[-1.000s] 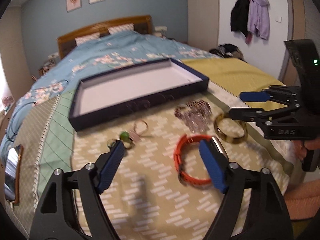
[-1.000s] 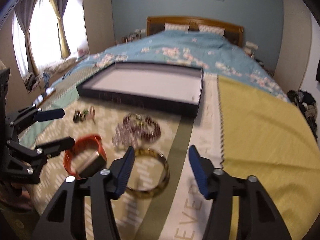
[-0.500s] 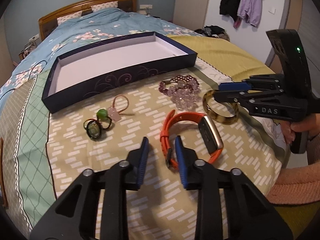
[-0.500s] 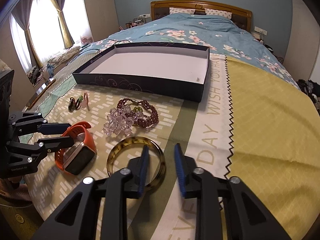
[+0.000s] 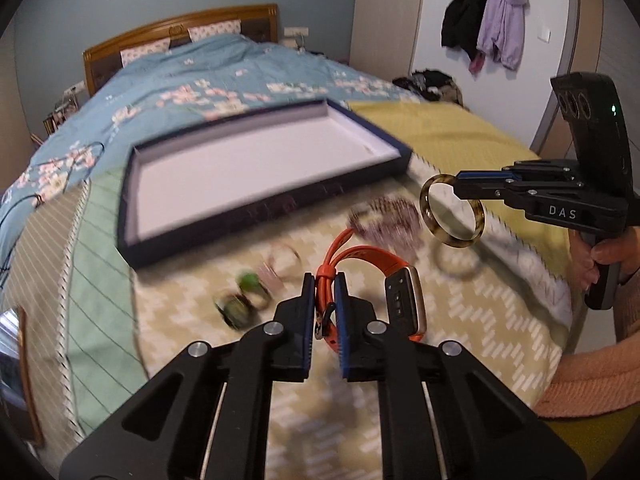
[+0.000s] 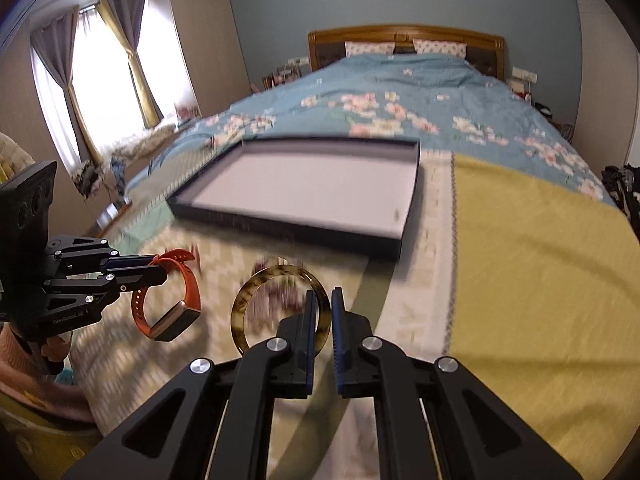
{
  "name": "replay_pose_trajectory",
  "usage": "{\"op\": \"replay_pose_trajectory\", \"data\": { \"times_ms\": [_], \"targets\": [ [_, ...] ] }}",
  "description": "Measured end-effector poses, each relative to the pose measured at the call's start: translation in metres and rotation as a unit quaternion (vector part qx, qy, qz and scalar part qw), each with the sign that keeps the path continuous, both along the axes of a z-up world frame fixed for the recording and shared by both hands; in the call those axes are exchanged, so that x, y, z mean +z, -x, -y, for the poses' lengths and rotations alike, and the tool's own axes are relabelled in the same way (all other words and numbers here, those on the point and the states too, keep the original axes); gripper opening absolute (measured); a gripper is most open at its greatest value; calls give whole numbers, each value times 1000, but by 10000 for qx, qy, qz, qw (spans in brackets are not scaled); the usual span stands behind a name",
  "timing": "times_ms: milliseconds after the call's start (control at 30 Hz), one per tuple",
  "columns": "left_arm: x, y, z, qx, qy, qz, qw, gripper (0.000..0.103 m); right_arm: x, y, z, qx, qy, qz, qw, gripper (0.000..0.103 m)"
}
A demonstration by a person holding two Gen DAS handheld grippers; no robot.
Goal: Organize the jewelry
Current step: 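Carry the watch band and bangle into the white tray and open both tools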
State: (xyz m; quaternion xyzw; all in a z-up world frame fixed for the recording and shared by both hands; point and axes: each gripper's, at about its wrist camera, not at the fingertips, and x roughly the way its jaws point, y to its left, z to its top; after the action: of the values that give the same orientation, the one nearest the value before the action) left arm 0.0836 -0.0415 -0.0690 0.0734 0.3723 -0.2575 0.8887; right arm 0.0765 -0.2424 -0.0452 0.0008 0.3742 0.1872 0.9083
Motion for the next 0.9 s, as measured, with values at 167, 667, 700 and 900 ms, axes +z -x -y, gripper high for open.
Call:
{"op": "replay_pose_trajectory", "data": {
  "times_ms": [167, 667, 700, 900],
  "targets": [
    [28, -20, -8, 80, -78, 416, 9991, 10, 22, -37, -9, 34, -93, 337, 9994, 6],
    [47, -149, -2, 227, -654, 544, 9961, 10, 8, -174, -29, -338, -226, 4, 9992, 6],
    [44, -160, -2, 261, -690, 523, 9959, 10, 4, -179, -30, -368, -226, -48, 9991, 6],
    [28, -203, 3, 170, -861, 347, 9955, 11, -7, -209, -36, -455, -139, -297, 9984, 6]
  ]
}}
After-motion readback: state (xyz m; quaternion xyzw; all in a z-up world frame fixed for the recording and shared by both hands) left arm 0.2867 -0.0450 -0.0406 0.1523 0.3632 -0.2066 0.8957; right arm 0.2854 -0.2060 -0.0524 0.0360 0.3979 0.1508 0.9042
